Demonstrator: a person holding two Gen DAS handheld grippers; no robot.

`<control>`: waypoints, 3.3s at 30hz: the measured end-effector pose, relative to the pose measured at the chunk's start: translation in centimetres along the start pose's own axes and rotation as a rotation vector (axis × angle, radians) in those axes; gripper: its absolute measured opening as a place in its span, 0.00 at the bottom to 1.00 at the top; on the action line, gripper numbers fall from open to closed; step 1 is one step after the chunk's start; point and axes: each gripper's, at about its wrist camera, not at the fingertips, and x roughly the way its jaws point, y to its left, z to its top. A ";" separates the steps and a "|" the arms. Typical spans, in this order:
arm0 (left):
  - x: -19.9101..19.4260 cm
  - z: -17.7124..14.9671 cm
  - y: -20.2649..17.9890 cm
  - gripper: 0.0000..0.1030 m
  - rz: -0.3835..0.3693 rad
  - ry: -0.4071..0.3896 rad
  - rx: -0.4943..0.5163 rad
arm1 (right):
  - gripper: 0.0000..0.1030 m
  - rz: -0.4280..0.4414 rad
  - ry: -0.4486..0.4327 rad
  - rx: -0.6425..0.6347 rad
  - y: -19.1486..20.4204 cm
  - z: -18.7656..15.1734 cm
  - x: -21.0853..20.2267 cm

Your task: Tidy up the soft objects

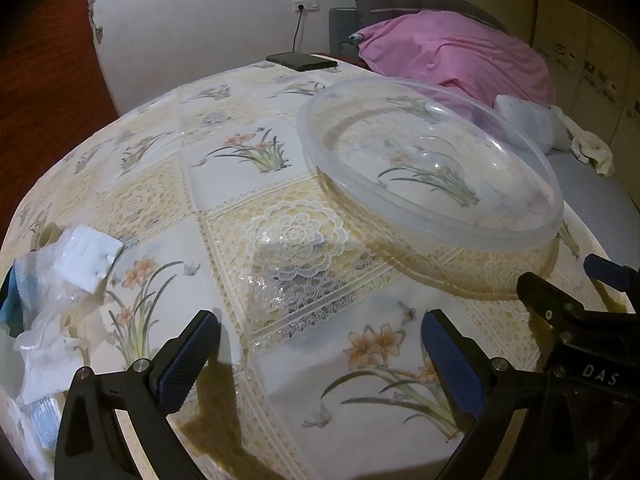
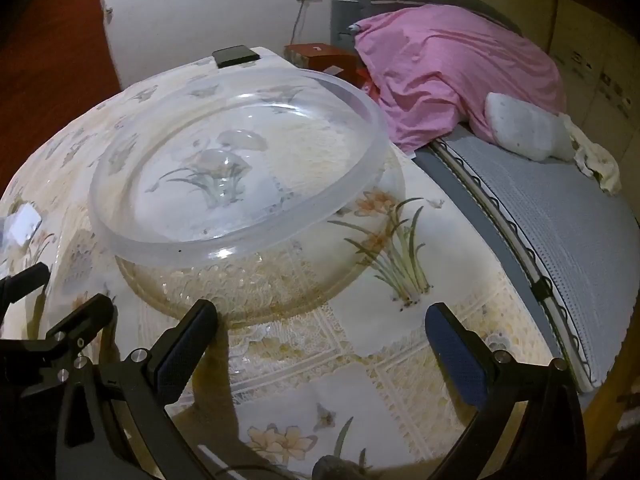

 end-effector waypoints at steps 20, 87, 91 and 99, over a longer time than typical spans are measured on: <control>0.0 0.1 0.1 1.00 0.003 -0.001 0.000 | 1.00 0.000 -0.002 0.001 -0.1 0.1 -0.2; 0.0 0.0 0.1 1.00 0.002 -0.004 -0.002 | 1.00 0.001 -0.011 0.010 -0.5 0.6 -0.6; 0.0 0.0 0.1 1.00 0.002 -0.004 -0.002 | 1.00 -0.002 -0.007 0.017 -0.6 0.6 -0.5; -0.3 -0.1 -0.1 1.00 0.002 0.014 -0.003 | 1.00 -0.016 0.033 0.033 -0.4 1.0 -0.3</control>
